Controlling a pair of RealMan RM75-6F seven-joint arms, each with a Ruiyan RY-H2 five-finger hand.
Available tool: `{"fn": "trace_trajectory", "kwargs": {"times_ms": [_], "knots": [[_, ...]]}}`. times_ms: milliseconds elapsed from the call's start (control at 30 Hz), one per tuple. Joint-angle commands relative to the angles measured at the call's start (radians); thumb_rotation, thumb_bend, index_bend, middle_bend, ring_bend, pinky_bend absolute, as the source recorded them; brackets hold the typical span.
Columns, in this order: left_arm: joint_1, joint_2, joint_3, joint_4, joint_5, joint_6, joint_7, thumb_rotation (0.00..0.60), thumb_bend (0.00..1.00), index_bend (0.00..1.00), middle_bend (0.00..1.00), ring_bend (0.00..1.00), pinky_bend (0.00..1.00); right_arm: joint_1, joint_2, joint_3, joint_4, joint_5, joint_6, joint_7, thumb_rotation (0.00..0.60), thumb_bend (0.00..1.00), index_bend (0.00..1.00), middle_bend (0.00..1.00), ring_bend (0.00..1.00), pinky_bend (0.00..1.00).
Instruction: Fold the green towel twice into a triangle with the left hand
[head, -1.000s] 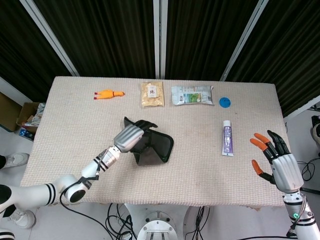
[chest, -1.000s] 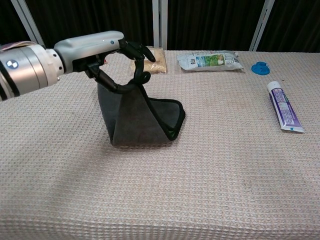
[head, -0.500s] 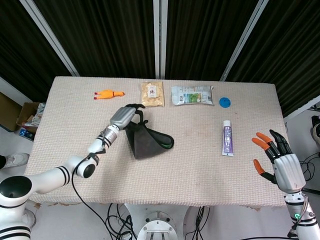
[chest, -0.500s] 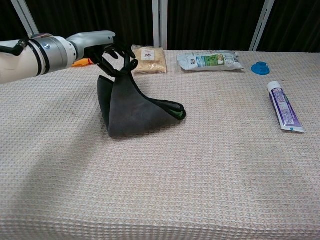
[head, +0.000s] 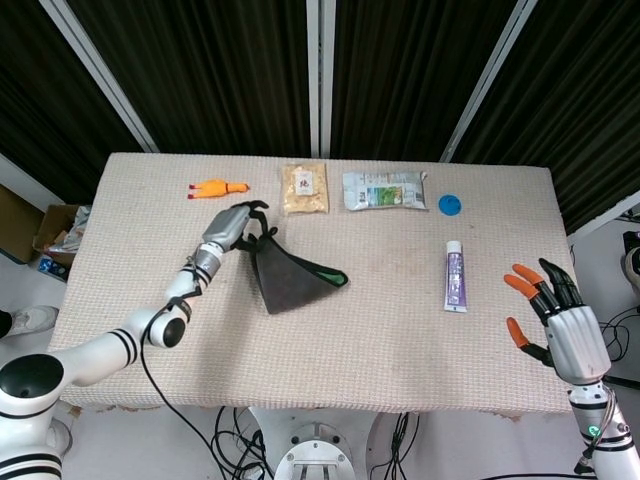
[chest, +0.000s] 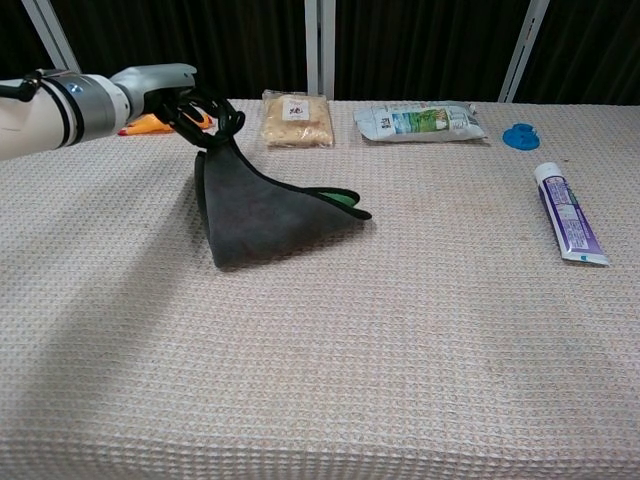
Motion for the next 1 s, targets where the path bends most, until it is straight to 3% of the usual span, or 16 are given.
{"fn": "trace_trajectory", "kwargs": {"times_ms": [33,367,533,600,733,867,1000], "knots": [[0.010,0.010,0.003,-0.007,-0.006,-0.002,-0.002,0.600,0.48,0.61,0.17,0.13,0.14,0.001,-0.001,0.001,-0.001,-0.001,-0.001,-0.002,0.600,0.30,0.24,0.15,0.00,0.10],[0.008,0.003,0.017,0.030,-0.094,-0.069,0.045,0.600,0.48,0.58,0.17,0.13,0.14,-0.002,0.001,-0.001,-0.005,-0.002,0.000,-0.005,0.600,0.31,0.24,0.15,0.00,0.10],[0.003,0.014,0.025,0.026,-0.153,-0.092,0.084,0.600,0.40,0.27,0.12,0.13,0.14,-0.005,0.003,-0.001,-0.008,-0.004,0.006,-0.006,0.600,0.31,0.24,0.15,0.00,0.10],[0.012,0.026,0.031,0.003,-0.160,-0.048,0.118,0.600,0.29,0.17,0.08,0.11,0.13,-0.006,0.003,-0.001,-0.008,-0.005,0.008,-0.005,0.600,0.31,0.24,0.15,0.00,0.10],[0.055,0.081,0.041,-0.087,-0.154,0.088,0.193,0.600,0.16,0.13,0.05,0.10,0.13,-0.007,0.006,0.001,-0.006,-0.003,0.011,0.002,0.600,0.31,0.24,0.15,0.00,0.10],[0.127,0.183,0.051,-0.212,-0.122,0.214,0.225,0.600,0.13,0.12,0.05,0.10,0.13,-0.007,0.012,0.004,0.003,0.016,0.004,0.037,0.600,0.31,0.24,0.15,0.00,0.10],[0.223,0.293,0.099,-0.311,-0.032,0.384,0.287,0.600,0.13,0.15,0.08,0.10,0.13,-0.006,0.035,0.004,0.013,0.057,-0.034,0.063,0.600,0.31,0.24,0.15,0.00,0.10]]}}
